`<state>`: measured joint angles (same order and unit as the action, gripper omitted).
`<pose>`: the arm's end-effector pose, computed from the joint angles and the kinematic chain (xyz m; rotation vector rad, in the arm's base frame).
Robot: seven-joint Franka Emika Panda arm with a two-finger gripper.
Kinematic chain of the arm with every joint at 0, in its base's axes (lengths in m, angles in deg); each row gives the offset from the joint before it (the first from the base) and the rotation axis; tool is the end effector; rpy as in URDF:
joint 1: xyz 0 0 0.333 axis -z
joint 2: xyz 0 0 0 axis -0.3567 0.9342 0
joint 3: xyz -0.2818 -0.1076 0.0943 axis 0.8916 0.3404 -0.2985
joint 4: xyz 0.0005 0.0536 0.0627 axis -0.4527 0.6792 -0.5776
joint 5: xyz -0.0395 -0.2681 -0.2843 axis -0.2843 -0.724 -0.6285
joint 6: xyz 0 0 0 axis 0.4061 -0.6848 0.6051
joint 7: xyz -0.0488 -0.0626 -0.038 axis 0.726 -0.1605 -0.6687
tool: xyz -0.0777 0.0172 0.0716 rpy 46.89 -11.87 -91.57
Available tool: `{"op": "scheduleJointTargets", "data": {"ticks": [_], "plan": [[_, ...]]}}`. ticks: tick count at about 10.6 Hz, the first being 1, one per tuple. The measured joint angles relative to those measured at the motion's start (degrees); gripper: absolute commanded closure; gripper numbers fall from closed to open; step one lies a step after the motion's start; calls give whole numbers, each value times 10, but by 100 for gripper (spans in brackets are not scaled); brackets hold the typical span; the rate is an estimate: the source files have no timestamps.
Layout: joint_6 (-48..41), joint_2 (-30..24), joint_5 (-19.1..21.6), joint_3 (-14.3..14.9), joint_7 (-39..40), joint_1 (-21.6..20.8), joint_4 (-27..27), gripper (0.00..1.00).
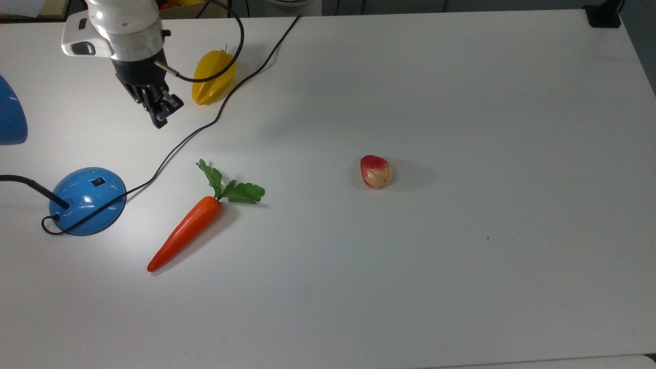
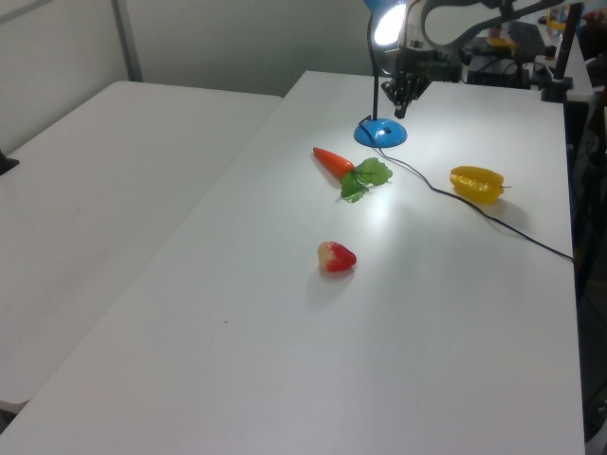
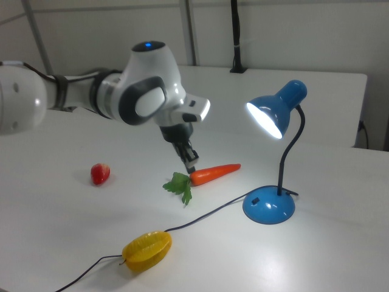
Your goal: Turn on desk lamp
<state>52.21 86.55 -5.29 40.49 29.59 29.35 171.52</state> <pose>0.6318 -0.1298 0.4504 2.9750 -0.8670 0.2579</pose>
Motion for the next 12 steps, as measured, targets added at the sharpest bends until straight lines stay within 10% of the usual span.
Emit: {"op": "scheduleJointTargets", "data": {"ticks": [3, 5, 12], "plan": [[-145, -79, 23, -2, 71, -39, 0, 71], [-220, -122, 44, -2, 137, -56, -4, 0], [-283, -146, 46, 5, 262, -50, -22, 0]]}}
